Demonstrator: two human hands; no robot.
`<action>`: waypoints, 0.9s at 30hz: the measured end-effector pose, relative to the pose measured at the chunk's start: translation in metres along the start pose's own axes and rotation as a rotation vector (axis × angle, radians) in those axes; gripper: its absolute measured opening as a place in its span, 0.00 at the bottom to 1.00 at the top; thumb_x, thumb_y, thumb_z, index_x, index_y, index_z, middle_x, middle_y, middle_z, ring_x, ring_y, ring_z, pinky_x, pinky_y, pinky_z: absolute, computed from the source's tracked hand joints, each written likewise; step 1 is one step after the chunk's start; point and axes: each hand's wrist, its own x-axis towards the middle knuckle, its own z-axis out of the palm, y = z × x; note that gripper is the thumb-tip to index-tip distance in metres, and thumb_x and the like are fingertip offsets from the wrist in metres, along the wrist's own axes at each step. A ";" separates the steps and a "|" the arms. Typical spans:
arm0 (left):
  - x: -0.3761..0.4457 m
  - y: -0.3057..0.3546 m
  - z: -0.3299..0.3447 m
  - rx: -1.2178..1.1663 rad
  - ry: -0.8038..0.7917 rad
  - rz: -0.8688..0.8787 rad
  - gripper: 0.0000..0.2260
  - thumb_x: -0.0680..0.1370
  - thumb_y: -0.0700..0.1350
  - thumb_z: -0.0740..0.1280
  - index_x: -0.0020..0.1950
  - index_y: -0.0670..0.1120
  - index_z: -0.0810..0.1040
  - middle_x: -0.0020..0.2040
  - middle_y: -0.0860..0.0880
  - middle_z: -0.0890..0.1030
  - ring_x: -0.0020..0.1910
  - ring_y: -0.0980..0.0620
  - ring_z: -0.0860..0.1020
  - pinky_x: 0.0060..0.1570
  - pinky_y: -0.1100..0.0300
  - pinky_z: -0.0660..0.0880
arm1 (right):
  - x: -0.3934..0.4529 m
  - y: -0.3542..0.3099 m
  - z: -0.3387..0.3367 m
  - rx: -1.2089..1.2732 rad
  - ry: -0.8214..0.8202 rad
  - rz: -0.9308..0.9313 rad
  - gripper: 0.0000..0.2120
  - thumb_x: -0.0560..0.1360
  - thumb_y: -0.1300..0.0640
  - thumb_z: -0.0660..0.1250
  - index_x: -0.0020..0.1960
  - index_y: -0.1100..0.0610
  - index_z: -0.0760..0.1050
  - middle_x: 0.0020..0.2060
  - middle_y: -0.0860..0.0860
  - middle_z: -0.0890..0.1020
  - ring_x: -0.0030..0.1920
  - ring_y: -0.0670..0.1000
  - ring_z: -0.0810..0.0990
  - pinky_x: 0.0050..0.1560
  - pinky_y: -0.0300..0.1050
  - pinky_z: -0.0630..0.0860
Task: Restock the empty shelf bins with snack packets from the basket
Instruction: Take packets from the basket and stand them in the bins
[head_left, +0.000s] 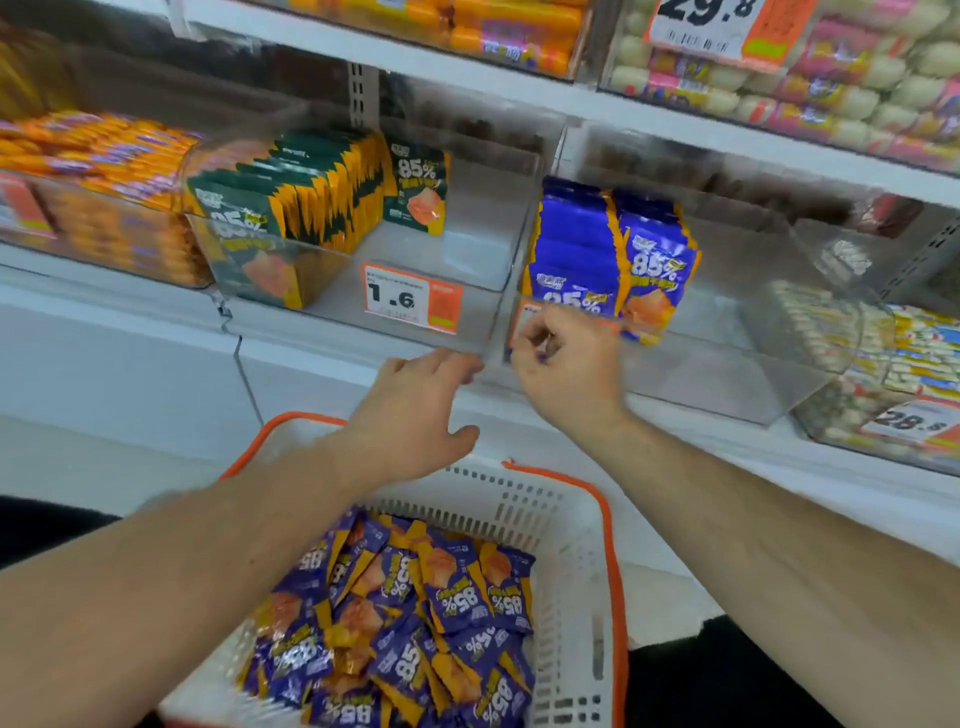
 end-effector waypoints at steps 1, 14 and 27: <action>-0.009 -0.007 0.003 0.005 -0.088 -0.013 0.25 0.74 0.53 0.70 0.69 0.52 0.69 0.62 0.54 0.75 0.60 0.52 0.75 0.61 0.53 0.63 | -0.016 0.004 0.015 -0.005 -0.090 0.021 0.02 0.68 0.60 0.67 0.36 0.58 0.76 0.33 0.45 0.74 0.35 0.41 0.67 0.36 0.36 0.65; -0.037 -0.045 0.033 0.071 -0.864 -0.153 0.21 0.79 0.55 0.63 0.69 0.48 0.70 0.63 0.47 0.76 0.55 0.48 0.76 0.56 0.52 0.74 | -0.228 0.057 0.135 -0.405 -1.337 0.721 0.20 0.77 0.44 0.65 0.33 0.54 0.66 0.30 0.51 0.69 0.31 0.52 0.72 0.29 0.47 0.66; -0.040 -0.043 0.042 0.033 -0.962 -0.157 0.20 0.79 0.56 0.63 0.63 0.43 0.74 0.53 0.47 0.75 0.47 0.49 0.72 0.51 0.52 0.73 | -0.226 0.020 0.124 -0.554 -1.478 0.447 0.11 0.79 0.62 0.61 0.38 0.55 0.70 0.33 0.51 0.70 0.40 0.57 0.76 0.46 0.55 0.75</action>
